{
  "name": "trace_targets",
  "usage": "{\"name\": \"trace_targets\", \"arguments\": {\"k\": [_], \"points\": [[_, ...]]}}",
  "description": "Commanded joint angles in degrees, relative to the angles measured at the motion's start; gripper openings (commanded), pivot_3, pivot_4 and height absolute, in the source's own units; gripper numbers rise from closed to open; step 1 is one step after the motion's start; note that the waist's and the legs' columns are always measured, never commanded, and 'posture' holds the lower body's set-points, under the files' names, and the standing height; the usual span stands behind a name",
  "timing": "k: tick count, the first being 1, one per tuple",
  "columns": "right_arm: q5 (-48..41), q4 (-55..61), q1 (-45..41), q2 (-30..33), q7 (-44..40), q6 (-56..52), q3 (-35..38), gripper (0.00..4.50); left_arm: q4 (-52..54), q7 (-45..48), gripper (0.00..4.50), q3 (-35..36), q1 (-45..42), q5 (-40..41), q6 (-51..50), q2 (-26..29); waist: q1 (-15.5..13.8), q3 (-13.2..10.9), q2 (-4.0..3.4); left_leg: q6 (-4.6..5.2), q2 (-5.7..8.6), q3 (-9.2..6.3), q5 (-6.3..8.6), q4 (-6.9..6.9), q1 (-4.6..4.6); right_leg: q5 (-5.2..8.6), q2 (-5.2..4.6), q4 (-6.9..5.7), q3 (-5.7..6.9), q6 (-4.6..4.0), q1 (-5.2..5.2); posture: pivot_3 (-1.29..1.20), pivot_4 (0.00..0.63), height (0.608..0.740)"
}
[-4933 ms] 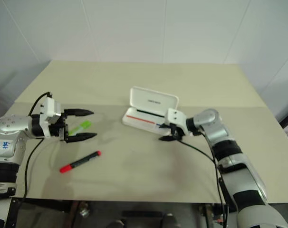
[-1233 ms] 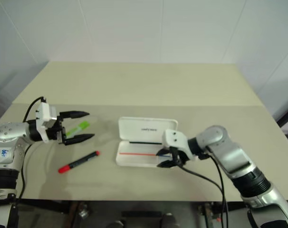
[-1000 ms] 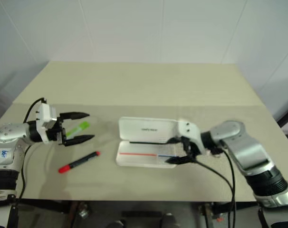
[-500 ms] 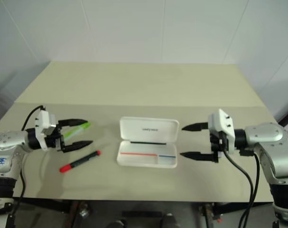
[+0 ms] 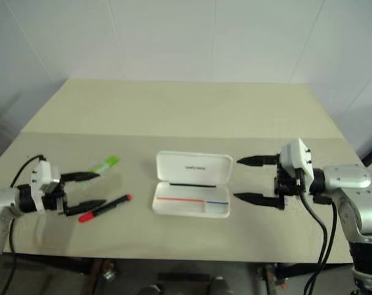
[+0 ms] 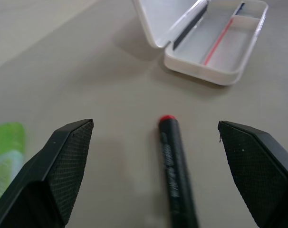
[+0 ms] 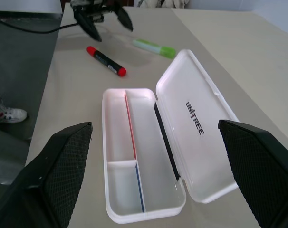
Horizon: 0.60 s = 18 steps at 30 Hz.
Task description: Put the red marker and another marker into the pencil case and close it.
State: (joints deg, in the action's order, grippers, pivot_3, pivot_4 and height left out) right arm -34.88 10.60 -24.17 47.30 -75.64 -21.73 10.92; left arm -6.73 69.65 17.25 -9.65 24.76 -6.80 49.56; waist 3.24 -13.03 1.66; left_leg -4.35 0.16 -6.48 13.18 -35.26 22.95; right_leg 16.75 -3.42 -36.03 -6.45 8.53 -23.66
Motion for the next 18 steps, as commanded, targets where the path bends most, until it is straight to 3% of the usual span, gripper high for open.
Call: {"name": "trace_targets", "arguments": {"k": [1, 18], "points": [[-3.0, 3.2, -1.5, -0.4, 0.8, -1.7, -0.4, 4.48, 5.1, -0.7, 4.50, 2.2, 4.0, 1.2, -0.6, 0.5, -0.1, 0.0, 0.00, 0.00, 0.00, 0.00, 0.00, 0.00, -0.01, 0.00, 0.00, 0.02, -0.01, -0.01, 0.00, 0.00, 0.150, 0.740], [-7.3, 8.9, 3.7, 0.0, 1.2, -3.3, 0.7, 4.48, -1.2, -5.1, 4.50, -2.8, 3.9, -5.8, 6.5, -2.0, -0.2, 0.0, 0.00, 0.01, -0.01, 0.05, 0.00, 0.02, -0.01, -0.03, -0.02, 0.10, 0.01, -0.02, 0.05, 0.00, 0.150, 0.740]]}}
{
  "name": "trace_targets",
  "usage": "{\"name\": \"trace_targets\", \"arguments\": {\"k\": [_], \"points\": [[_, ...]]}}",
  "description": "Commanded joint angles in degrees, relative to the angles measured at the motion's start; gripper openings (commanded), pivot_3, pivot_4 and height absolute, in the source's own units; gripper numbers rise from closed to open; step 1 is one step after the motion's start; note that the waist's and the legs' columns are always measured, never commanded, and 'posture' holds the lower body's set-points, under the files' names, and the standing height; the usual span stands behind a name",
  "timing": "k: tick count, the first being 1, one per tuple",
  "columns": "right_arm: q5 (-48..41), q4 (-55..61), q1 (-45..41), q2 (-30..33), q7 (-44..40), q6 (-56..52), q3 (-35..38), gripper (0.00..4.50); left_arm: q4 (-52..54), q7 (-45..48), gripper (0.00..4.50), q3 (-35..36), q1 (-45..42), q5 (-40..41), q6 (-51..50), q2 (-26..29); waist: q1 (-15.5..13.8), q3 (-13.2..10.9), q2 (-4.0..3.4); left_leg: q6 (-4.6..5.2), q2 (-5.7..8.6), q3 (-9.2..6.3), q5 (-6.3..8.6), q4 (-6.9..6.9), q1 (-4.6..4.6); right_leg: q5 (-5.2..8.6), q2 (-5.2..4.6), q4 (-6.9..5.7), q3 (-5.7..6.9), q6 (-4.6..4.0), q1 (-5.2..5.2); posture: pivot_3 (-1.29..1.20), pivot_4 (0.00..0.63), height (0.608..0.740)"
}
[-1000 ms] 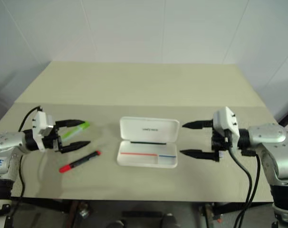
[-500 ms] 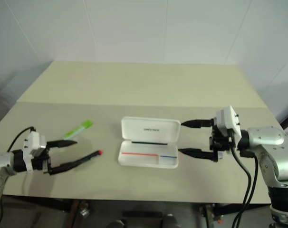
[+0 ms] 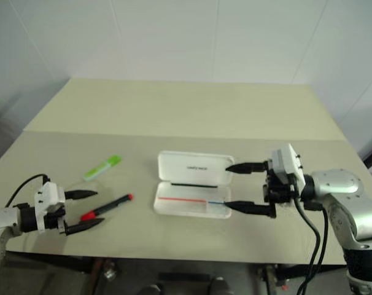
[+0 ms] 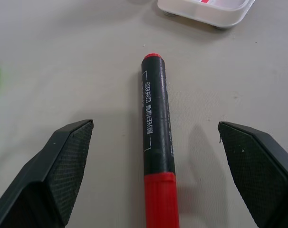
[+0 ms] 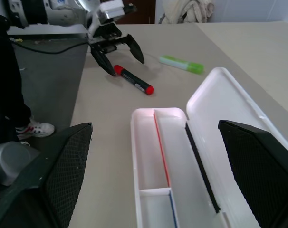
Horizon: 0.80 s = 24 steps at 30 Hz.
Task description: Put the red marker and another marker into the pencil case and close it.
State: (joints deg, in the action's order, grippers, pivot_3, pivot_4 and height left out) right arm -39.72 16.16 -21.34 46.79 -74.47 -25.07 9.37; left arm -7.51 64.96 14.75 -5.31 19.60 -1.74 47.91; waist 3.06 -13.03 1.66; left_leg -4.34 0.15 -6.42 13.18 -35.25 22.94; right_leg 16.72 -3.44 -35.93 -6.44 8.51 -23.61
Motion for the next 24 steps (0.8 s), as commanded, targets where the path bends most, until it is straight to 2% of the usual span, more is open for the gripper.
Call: {"name": "trace_targets", "arguments": {"k": [1, 9, 13, 18, 19, 20, 22, 24], "points": [[-2.9, 3.7, 1.2, 0.5, 0.0, 0.0, 2.3, 4.48, -0.7, -0.5, 4.50, -0.7, -0.6, -0.8, 1.7, -0.6, 0.0, 0.0, 0.00, 0.00, 0.00, 0.00, 0.00, 0.00, -0.01, 0.00, 0.01, -0.01, 0.00, 0.00, 0.00, 0.00, 0.150, 0.740], [-2.6, 5.7, 4.2, 1.4, 0.4, 1.2, 2.9, 4.48, -5.6, -1.9, 4.50, -3.1, -2.5, -2.6, 3.4, -2.2, -0.2, 0.0, 0.01, 0.01, 0.00, 0.01, -0.01, -0.01, -0.03, -0.01, 0.01, -0.02, 0.00, 0.01, 0.03, 0.00, 0.150, 0.740], [-2.2, 5.4, 4.1, 1.2, 0.9, 1.9, 3.0, 4.50, -7.2, -2.7, 3.66, -3.0, -2.6, -2.9, 4.2, -2.7, -0.2, 0.0, 0.00, 0.01, 0.00, 0.01, -0.01, -0.02, -0.14, -0.01, 0.00, -0.02, -0.01, 0.01, 0.13, 0.00, 0.150, 0.740], [-1.5, 4.3, 3.8, 1.1, 0.7, 3.2, 2.4, 4.50, -7.5, -2.9, 2.06, -2.9, -3.1, -2.5, 4.8, -3.0, -0.1, 0.0, 0.00, 0.07, -0.02, 0.04, -0.04, -0.01, -0.45, -0.01, 0.02, -0.01, -0.02, -0.14, 0.40, 0.00, 0.150, 0.740], [-1.2, 4.0, 3.7, 1.1, 0.6, 3.6, 2.3, 4.50, -7.3, -3.0, 1.67, -2.9, -3.3, -2.4, 4.8, -3.1, -0.1, 0.0, 0.00, 0.09, -0.03, 0.05, -0.05, -0.01, -0.53, 0.07, 0.02, 0.02, -0.02, -0.30, 0.51, 0.00, 0.150, 0.740], [-0.9, 3.7, 3.7, 1.1, 0.5, 4.0, 2.2, 4.50, -7.1, -3.2, 1.40, -2.9, -3.5, -2.3, 4.8, -3.2, -0.1, 0.0, 0.00, 0.10, -0.03, 0.05, -0.06, -0.01, -0.55, 0.40, 0.02, 0.05, -0.02, -0.90, 0.57, 0.00, 0.150, 0.740], [-0.3, 3.0, 3.6, 0.9, 0.3, 4.9, 1.8, 4.50, -6.5, -3.4, 0.73, -2.9, -3.7, -1.9, 4.6, -3.2, -0.1, 0.0, 0.00, 0.11, -0.03, 0.08, -0.07, -0.01, -0.63, 0.43, 0.00, 0.11, -0.04, -0.96, 0.70, 0.00, 0.150, 0.740], [0.4, 2.4, 3.4, 0.8, 0.0, 5.7, 1.4, 4.50, -6.2, -3.4, 0.63, -3.0, -3.7, -1.7, 4.6, -3.2, -0.1, 0.0, 0.00, 0.11, -0.03, 0.09, -0.07, -0.01, -0.64, 0.42, -0.01, 0.16, -0.04, -0.95, 0.74, 0.00, 0.150, 0.740]]}}
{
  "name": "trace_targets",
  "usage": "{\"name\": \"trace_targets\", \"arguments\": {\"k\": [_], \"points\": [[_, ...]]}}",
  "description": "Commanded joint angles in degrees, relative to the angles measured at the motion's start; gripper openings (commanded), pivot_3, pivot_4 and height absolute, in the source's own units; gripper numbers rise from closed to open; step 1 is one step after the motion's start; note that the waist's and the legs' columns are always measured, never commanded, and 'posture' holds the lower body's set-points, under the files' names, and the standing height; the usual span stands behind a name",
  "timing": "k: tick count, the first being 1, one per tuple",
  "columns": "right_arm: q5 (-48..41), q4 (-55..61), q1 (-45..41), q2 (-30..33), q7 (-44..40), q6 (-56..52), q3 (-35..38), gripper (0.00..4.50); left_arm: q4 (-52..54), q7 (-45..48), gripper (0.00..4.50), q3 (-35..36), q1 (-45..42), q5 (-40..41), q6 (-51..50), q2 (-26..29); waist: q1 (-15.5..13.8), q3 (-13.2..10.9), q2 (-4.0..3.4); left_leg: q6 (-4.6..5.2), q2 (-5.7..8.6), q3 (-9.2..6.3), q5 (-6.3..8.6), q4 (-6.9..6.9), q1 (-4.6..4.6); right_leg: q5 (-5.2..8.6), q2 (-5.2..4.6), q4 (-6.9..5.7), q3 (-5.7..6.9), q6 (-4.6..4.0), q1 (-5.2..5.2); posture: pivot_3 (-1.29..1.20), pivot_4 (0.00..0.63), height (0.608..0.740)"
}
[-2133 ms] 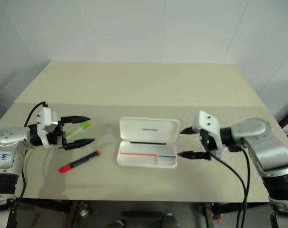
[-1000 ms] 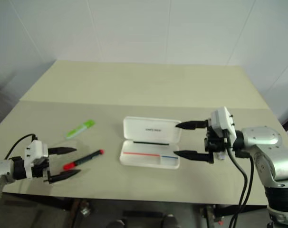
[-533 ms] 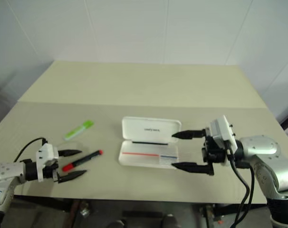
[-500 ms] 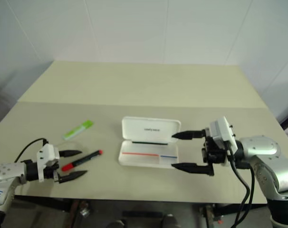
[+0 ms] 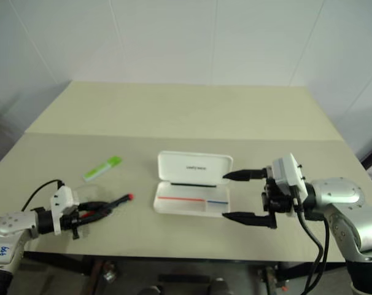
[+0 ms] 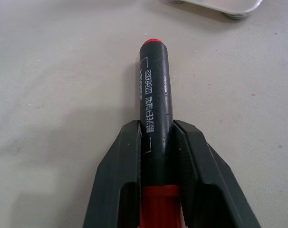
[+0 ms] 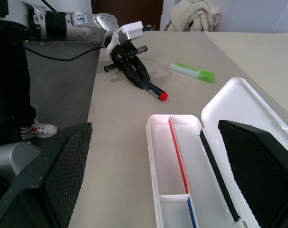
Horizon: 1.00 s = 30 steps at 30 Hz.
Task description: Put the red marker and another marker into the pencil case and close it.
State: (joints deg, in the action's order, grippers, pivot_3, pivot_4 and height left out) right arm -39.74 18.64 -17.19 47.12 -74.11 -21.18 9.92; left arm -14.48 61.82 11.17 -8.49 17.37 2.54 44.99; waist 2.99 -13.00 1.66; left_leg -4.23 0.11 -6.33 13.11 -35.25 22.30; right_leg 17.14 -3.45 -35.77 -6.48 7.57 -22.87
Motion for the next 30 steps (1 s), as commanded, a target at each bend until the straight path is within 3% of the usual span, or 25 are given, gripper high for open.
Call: {"name": "trace_targets", "arguments": {"k": [1, 15, 21, 30], "points": [[0.8, -0.5, -0.8, 0.4, -0.6, 2.3, 0.6, 4.50, 0.8, -0.2, 0.63, 0.6, -0.5, 0.6, 0.3, -0.3, 0.0, 0.0, 0.00, 0.00, 0.00, 0.00, 0.00, 0.00, 0.00, 0.00, 0.00, 0.01, 0.00, 0.01, 0.00, 0.00, 0.150, 0.740], [1.8, -2.9, 0.0, -0.4, -1.3, 4.3, 0.0, 4.50, 11.1, 4.3, 0.63, -0.2, -6.1, 6.9, -3.3, 0.2, -0.2, 0.0, 0.00, -0.02, 0.00, 0.00, 0.01, 0.08, 0.01, -0.13, -0.01, 0.03, 0.03, 0.31, 0.00, 0.00, 0.150, 0.740], [2.3, -2.0, 1.5, -0.8, -0.5, 4.8, 0.3, 4.50, 15.2, 5.5, 0.63, -3.7, -11.0, 7.7, -7.2, -0.8, 0.0, 0.0, 0.00, -0.03, 0.00, 0.00, 0.02, 0.09, 0.02, -0.43, 0.01, 0.08, 0.03, 0.91, 0.01, 0.00, 0.150, 0.740], [2.0, 0.9, 5.3, -0.6, 2.3, 4.9, 2.1, 4.50, 14.8, 6.5, 0.63, -11.8, -18.5, 4.1, -8.8, -4.7, -0.3, 0.0, 0.01, -0.03, 0.00, 0.00, 0.02, 0.10, 0.04, -0.44, 0.01, 0.13, 0.03, 0.92, 0.01, 0.00, 0.150, 0.740]]}}
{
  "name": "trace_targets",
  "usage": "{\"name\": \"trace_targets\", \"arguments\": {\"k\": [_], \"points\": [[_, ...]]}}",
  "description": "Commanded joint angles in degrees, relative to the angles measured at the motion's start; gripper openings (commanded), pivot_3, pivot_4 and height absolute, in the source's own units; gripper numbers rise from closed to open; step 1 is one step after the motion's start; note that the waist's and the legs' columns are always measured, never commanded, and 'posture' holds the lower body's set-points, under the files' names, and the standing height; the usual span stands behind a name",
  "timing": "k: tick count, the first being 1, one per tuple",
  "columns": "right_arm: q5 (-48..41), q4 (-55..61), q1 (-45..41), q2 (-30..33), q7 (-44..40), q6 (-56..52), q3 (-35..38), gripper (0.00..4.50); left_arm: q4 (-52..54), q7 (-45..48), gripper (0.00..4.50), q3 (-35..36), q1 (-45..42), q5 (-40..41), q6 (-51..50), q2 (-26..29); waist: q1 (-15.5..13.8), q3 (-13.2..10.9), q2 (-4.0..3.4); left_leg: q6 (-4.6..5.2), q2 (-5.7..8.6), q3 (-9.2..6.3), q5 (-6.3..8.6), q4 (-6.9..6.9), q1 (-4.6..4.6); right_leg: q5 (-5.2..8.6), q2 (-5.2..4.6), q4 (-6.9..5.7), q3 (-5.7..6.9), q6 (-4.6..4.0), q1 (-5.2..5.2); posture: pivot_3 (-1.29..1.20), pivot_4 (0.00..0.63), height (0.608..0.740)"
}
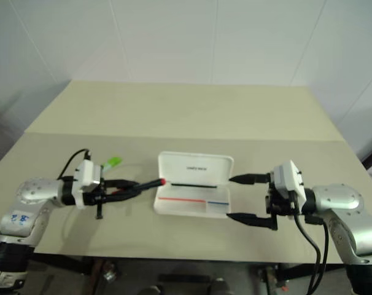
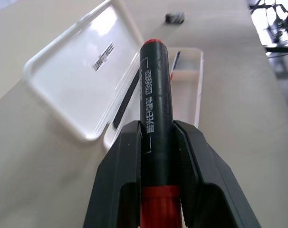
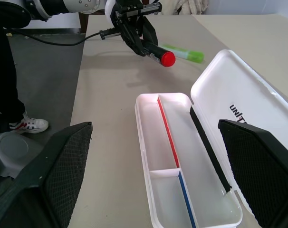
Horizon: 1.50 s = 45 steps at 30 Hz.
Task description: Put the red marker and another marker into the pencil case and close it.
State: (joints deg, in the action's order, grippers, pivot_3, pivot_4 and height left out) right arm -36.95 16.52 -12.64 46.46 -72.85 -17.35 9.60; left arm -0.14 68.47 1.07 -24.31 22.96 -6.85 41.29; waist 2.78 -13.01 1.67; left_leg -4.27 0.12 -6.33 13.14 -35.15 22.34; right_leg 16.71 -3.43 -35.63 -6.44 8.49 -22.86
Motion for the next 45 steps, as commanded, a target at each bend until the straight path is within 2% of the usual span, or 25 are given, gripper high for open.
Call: {"name": "trace_targets", "arguments": {"k": [1, 6, 10, 22, 33, 42, 45], "points": [[-0.8, 3.3, 1.1, 0.1, 1.4, 1.1, 2.6, 4.50, -0.1, -0.6, 0.63, -2.4, -3.6, -2.1, 0.6, -1.6, -0.2, 0.0, 0.00, 0.00, 0.01, 0.00, 0.00, 0.00, 0.01, -0.01, 0.00, 0.01, 0.00, 0.01, 0.00, 0.00, 0.150, 0.740], [-1.1, 5.1, 3.0, 0.2, 2.9, 0.9, 3.5, 4.50, -1.6, -1.4, 0.63, -5.5, -6.0, -5.1, 1.5, -4.2, -0.3, 0.0, 0.00, 0.00, 0.01, 0.01, 0.00, 0.00, 0.01, -0.02, 0.01, 0.03, -0.02, 0.04, 0.01, 0.00, 0.150, 0.740], [-1.4, 8.3, 6.4, -0.3, 5.4, 0.6, 5.1, 4.50, -3.8, -2.1, 0.63, -10.9, -8.6, -9.5, 3.4, -8.3, -1.0, 0.0, 0.01, 0.00, 0.01, 0.00, 0.00, -0.02, 0.02, -0.02, 0.02, 0.03, 0.00, 0.05, 0.01, 0.00, 0.150, 0.740], [-2.4, 12.8, 10.3, -0.6, 10.2, 0.1, 6.9, 4.50, -12.7, -6.8, 0.63, -15.3, -15.6, -17.2, 8.6, -16.1, -1.2, 0.0, 0.01, 0.00, 0.04, 0.00, 0.00, -0.04, 0.04, -0.05, 0.01, 0.13, -0.02, 0.12, 0.06, 0.00, 0.150, 0.740], [-3.0, 14.4, 10.5, -0.6, 12.9, 0.0, 6.4, 4.50, -17.7, -7.0, 0.63, -16.9, -17.7, -20.9, 12.6, -17.7, -1.2, 0.0, 0.02, 0.00, 0.05, 0.00, 0.00, -0.04, 0.04, -0.06, 0.01, 0.16, -0.02, 0.15, 0.08, 0.00, 0.150, 0.740], [-3.2, 14.4, 9.9, -0.7, 14.1, 0.1, 5.6, 4.50, -17.8, -6.3, 0.63, -17.3, -18.2, -20.7, 10.6, -18.8, -1.2, 0.0, 0.02, 0.00, 0.05, 0.00, 0.00, -0.04, 0.04, -0.06, 0.01, 0.17, -0.02, 0.15, 0.08, 0.00, 0.150, 0.740], [-3.1, 14.1, 9.5, -0.7, 14.1, 0.2, 5.4, 4.50, -17.6, -6.5, 1.69, -17.2, -18.2, -20.7, 9.8, -18.9, -1.1, 0.0, 0.02, 0.00, 0.05, 0.00, 0.00, -0.04, 0.04, -0.06, 0.01, 0.17, -0.02, 0.15, 0.08, 0.00, 0.150, 0.740]]}}
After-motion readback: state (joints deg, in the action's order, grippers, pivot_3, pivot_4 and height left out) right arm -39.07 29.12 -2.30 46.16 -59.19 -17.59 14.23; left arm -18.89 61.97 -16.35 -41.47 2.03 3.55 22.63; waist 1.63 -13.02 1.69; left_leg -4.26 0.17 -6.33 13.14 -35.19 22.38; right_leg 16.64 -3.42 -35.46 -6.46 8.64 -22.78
